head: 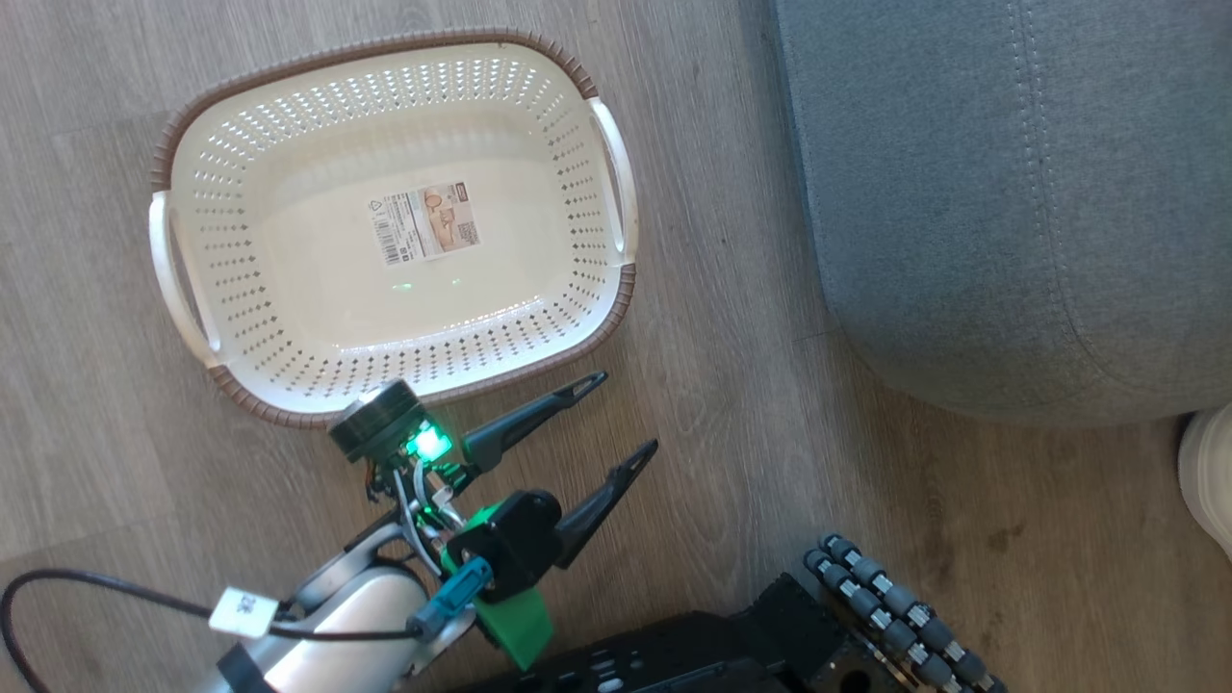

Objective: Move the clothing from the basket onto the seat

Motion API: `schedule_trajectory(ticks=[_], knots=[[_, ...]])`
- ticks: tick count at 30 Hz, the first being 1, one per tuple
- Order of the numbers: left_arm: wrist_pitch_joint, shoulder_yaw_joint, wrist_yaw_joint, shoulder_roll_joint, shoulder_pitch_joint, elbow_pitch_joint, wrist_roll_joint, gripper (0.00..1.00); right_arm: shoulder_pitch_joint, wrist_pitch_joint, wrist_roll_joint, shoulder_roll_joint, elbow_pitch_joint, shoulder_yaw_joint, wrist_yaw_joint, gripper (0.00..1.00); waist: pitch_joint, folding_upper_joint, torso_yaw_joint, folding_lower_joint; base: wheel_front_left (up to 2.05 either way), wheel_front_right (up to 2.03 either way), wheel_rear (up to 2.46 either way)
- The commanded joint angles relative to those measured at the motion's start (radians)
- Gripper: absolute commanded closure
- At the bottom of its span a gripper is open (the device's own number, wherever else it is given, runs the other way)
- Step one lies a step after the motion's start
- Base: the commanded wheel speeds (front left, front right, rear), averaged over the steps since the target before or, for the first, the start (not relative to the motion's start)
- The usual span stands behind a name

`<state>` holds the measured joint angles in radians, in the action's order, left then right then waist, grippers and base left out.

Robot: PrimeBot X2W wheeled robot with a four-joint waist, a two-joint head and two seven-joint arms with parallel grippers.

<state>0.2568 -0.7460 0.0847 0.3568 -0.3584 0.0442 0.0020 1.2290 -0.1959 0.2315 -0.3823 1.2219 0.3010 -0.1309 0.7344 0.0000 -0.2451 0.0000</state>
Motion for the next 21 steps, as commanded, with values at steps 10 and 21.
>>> schedule_trajectory(ticks=[10, 21], knots=[[0.005, 0.013, -0.006, 0.003, -0.022, -0.027, -0.007, 0.0, 0.007, -0.018, -0.023, -0.026, 0.03, -0.043, 0.0, 0.0, -0.026, 0.0, -0.003, 0.0, 0.0, 0.0, 0.0], [0.005, -0.027, -0.003, -0.072, -0.04, 0.011, -0.021, 0.0, -0.021, 0.01, -0.075, -0.051, 0.057, -0.072, 0.0, 0.0, -0.162, 0.0, 0.012, 0.0, 0.0, 0.0, 0.0]])
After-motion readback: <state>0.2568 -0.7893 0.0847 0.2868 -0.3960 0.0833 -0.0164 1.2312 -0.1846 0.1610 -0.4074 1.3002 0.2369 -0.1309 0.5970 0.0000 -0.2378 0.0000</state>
